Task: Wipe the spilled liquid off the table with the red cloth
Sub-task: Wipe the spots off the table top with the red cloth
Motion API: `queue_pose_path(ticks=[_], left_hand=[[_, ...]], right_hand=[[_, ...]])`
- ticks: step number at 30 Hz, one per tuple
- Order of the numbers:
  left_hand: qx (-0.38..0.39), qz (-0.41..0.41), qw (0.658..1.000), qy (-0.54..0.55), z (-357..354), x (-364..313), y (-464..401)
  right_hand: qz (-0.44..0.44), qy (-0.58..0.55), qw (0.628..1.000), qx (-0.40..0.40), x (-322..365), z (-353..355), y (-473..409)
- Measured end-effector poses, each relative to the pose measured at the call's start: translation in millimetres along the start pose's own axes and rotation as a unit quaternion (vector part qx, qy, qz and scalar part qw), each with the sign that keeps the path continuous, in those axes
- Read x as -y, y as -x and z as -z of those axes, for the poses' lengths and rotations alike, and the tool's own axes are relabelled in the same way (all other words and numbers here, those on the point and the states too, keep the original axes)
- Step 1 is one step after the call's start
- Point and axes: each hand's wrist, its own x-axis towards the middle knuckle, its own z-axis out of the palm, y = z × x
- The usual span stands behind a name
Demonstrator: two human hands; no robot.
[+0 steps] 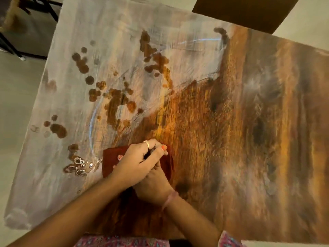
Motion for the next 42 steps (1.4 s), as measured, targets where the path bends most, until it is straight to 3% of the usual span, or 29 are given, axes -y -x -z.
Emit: queue_pose_path(ticks=[1, 4, 6, 8, 11, 14, 16, 17, 19, 21, 23, 25, 27, 28, 30, 32, 34, 36, 38, 42], left_hand=[[0.008, 0.003, 1.000, -0.009, 2.9, 2.6, -3.1], [-0.016, 0.003, 1.000, -0.013, 2.9, 10.1, -14.0], [-0.022, -0.006, 1.000, -0.010, -0.3, 8.5, -19.3], [-0.023, -0.016, 0.999, -0.026, -1.0, 12.8, -23.4], [-0.015, -0.024, 0.998, -0.053, -3.7, 18.4, -26.7], [0.016, -0.026, 0.995, -0.094, -6.8, 22.6, -26.3], [0.058, -0.062, 0.985, -0.150, -10.8, 24.2, -25.2], [0.088, -0.080, 0.978, -0.174, -13.6, 24.3, -25.1], [0.153, -0.106, 0.961, -0.204, -19.7, 24.2, -23.2], [0.209, -0.144, 0.937, -0.242, -27.6, 25.6, -21.0], [0.266, -0.149, 0.922, -0.240, -33.1, 26.4, -18.3], [0.279, -0.159, 0.918, -0.232, -36.8, 22.8, -15.5], [0.256, -0.188, 0.918, -0.237, -37.3, 19.6, -17.4], [0.248, -0.192, 0.921, -0.232, -36.5, 18.7, -19.6], [0.225, -0.192, 0.930, -0.220, -32.3, 19.5, -24.4], [0.211, -0.183, 0.937, -0.212, -25.9, 20.6, -27.9], [0.189, -0.182, 0.940, -0.219, -21.4, 23.9, -28.8], [0.172, -0.171, 0.944, -0.223, -18.9, 27.0, -30.0], [0.163, -0.162, 0.947, -0.226, -19.1, 30.0, -33.0], [0.166, -0.179, 0.941, -0.235, -22.7, 31.8, -37.6]], right_hand=[[0.009, 0.001, 1.000, 0.016, -13.1, 7.6, -5.7], [0.040, 0.079, 0.995, -0.045, -79.6, 43.1, -38.1], [0.028, 0.038, 0.995, -0.083, -145.5, 68.6, -66.9], [-0.148, -0.031, 0.976, -0.157, -222.1, 103.4, -89.9], [-0.389, -0.101, 0.892, -0.207, -322.4, 148.7, -95.0], [-0.487, -0.145, 0.829, -0.234, -326.0, 157.6, -107.2], [-0.462, -0.119, 0.840, -0.260, -276.8, 141.6, -123.8], [-0.408, -0.098, 0.869, -0.262, -243.6, 126.8, -128.6], [-0.227, -0.065, 0.944, -0.230, -166.7, 93.5, -123.1], [0.007, -0.016, 0.992, -0.127, -99.9, 62.2, -103.7], [0.166, 0.018, 0.985, -0.033, -75.5, 46.2, -89.9], [0.226, 0.031, 0.973, -0.006, -92.5, 54.7, -98.3], [0.223, 0.041, 0.973, -0.037, -130.8, 74.0, -117.8], [0.176, 0.031, 0.982, -0.061, -158.4, 86.6, -127.4], [-0.015, -0.002, 0.991, -0.129, -231.4, 116.5, -142.2], [-0.243, -0.045, 0.950, -0.188, -311.6, 149.2, -139.5], [-0.370, -0.088, 0.904, -0.195, -359.5, 171.6, -130.4], [-0.399, -0.096, 0.888, -0.207, -357.4, 169.2, -130.5], [-0.374, -0.087, 0.891, -0.244, -321.6, 152.1, -129.7], [-0.219, -0.043, 0.952, -0.208, -226.4, 98.5, -86.4]])
